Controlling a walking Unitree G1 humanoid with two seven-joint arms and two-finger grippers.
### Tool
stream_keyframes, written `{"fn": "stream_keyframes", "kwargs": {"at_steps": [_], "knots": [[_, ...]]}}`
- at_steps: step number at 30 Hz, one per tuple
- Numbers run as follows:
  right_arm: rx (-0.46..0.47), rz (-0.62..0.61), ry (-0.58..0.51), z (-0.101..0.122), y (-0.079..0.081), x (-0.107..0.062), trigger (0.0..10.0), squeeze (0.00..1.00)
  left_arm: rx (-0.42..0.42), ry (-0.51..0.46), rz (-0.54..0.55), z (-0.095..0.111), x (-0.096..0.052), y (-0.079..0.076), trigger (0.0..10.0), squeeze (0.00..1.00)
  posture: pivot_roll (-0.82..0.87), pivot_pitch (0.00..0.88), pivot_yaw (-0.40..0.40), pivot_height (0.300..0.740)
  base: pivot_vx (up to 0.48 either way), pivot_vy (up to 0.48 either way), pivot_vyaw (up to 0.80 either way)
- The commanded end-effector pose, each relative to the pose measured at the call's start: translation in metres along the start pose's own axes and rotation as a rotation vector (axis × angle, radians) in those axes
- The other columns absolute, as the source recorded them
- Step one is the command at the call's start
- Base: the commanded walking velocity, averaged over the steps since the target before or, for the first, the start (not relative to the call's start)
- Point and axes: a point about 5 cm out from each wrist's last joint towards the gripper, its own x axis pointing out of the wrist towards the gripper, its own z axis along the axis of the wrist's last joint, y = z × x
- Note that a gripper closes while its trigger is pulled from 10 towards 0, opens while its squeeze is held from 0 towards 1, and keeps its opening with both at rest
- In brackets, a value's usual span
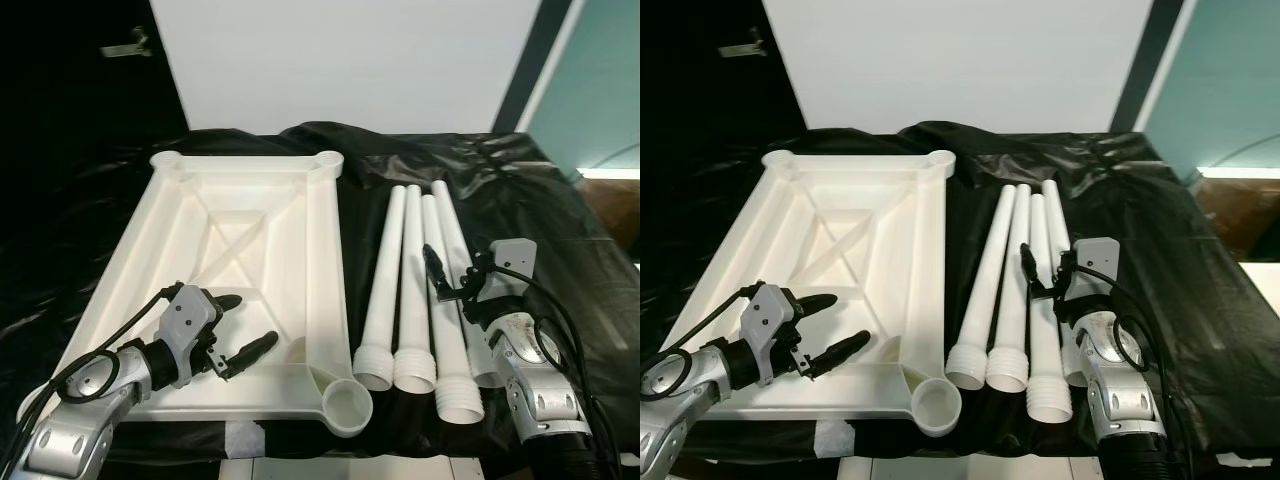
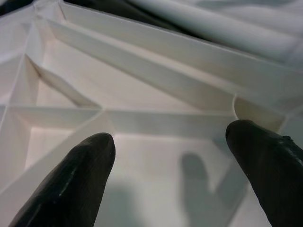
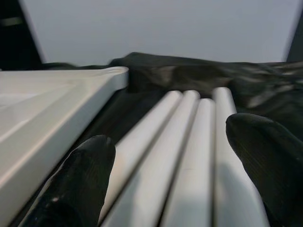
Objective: Building children table
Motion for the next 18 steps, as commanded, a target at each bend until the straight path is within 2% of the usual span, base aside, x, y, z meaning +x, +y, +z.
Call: {"fn": "stream_keyframes", "kwargs": {"at_steps": [1, 4, 6, 12, 14, 18], "knots": [[0.002, 0.002, 0.018, -0.004, 0.000, 0.000, 10.0, 0.00, -0.004, 0.029, -0.093, -0.002, -0.002, -0.006, 10.0, 0.00, 0.01, 0.000, -0.019, 0.740, 0.000, 0.000, 0.00], [0.000, 0.005, 0.019, -0.003, 0.000, 0.000, 10.0, 0.00, -0.019, 0.065, -0.108, -0.005, -0.006, -0.006, 10.0, 0.00, 0.01, 0.000, -0.020, 0.740, 0.000, 0.000, 0.00], [-0.004, 0.005, 0.022, -0.003, -0.001, 0.000, 10.0, 0.00, -0.034, 0.132, -0.095, -0.014, -0.015, -0.003, 10.0, 0.00, 0.01, 0.000, -0.021, 0.740, 0.000, 0.000, 0.00], [-0.005, 0.005, 0.028, -0.003, -0.001, 0.000, 10.0, 0.00, -0.043, 0.158, -0.084, -0.015, -0.023, 0.000, 10.0, 0.00, 0.01, 0.000, -0.022, 0.740, 0.000, 0.000, 0.00], [-0.008, 0.007, 0.034, -0.004, -0.002, -0.001, 10.0, 0.00, -0.059, 0.202, -0.117, -0.017, -0.034, -0.001, 10.0, 0.00, 0.02, 0.000, -0.022, 0.740, 0.000, 0.000, 0.00], [-0.009, 0.007, 0.035, -0.004, -0.002, -0.001, 10.0, 0.00, -0.063, 0.237, -0.140, -0.021, -0.038, -0.003, 10.0, 0.00, 0.02, 0.000, -0.021, 0.740, 0.000, 0.000, 0.00]]}}
